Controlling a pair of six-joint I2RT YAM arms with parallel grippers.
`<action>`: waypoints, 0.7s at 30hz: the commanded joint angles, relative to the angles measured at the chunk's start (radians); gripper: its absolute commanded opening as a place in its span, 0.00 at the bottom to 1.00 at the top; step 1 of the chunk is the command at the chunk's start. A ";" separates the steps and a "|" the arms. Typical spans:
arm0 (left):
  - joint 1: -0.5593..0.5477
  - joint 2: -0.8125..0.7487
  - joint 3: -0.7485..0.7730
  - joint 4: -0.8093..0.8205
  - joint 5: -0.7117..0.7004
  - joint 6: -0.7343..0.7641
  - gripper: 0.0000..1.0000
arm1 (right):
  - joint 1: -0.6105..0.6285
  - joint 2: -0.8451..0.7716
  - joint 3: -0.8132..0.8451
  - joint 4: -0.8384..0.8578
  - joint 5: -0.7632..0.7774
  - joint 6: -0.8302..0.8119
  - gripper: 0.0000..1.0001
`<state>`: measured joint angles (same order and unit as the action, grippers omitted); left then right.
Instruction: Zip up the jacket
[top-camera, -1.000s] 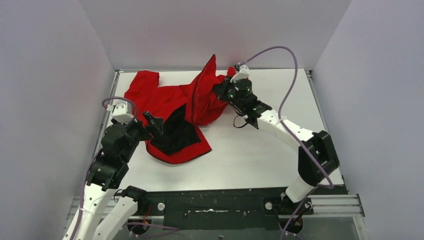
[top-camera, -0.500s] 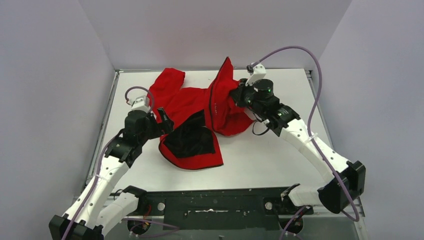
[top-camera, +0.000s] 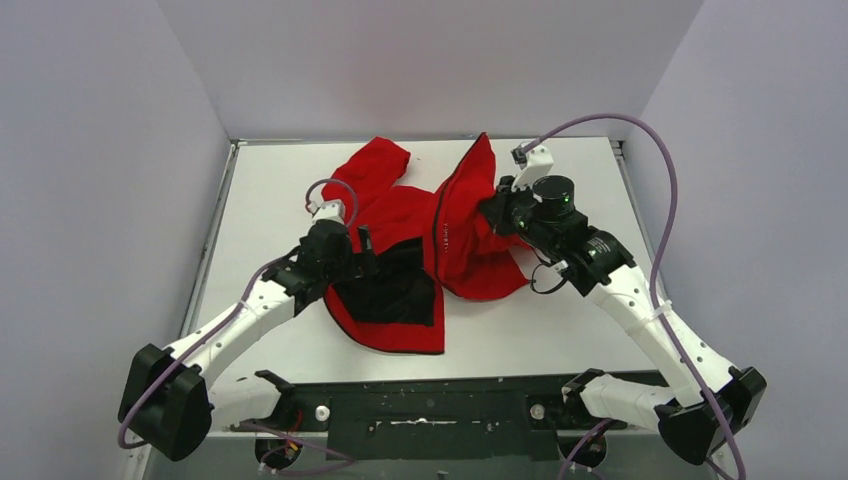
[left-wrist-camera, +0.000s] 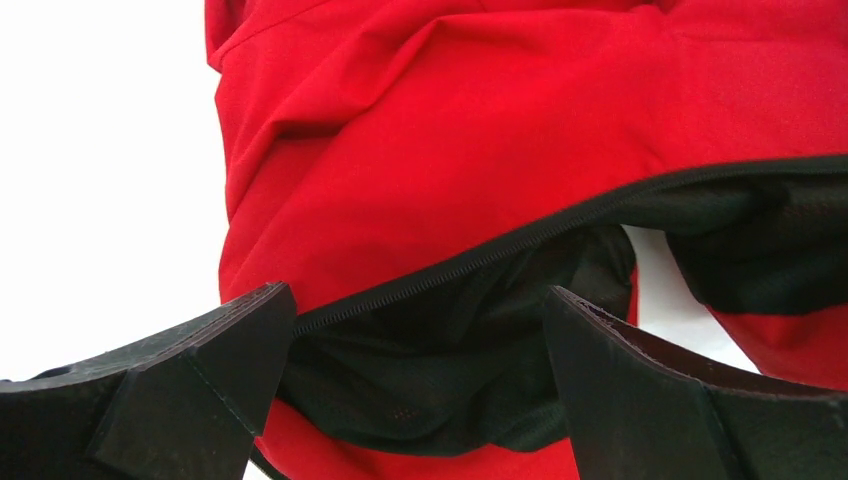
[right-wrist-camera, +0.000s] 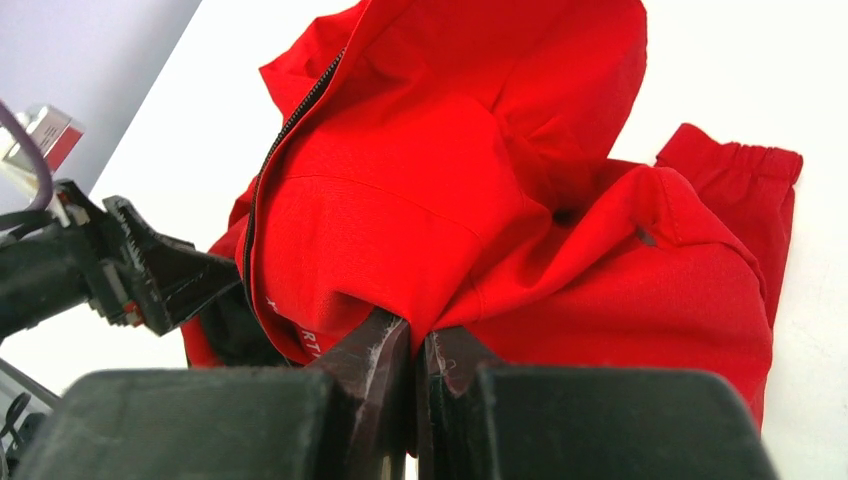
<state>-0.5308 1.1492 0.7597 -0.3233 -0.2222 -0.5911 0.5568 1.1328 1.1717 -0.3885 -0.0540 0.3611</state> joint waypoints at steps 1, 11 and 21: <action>-0.004 0.039 0.031 0.083 -0.092 0.015 0.97 | -0.004 -0.065 -0.011 0.033 -0.023 -0.017 0.00; -0.026 0.111 0.012 0.036 -0.246 -0.011 0.97 | -0.005 -0.071 -0.045 0.048 -0.060 -0.026 0.00; -0.028 0.119 -0.076 0.040 -0.162 -0.042 0.97 | -0.005 -0.066 -0.096 0.088 -0.086 -0.006 0.00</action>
<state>-0.5549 1.2682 0.7067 -0.3096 -0.3969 -0.6060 0.5568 1.0889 1.0851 -0.3977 -0.1173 0.3504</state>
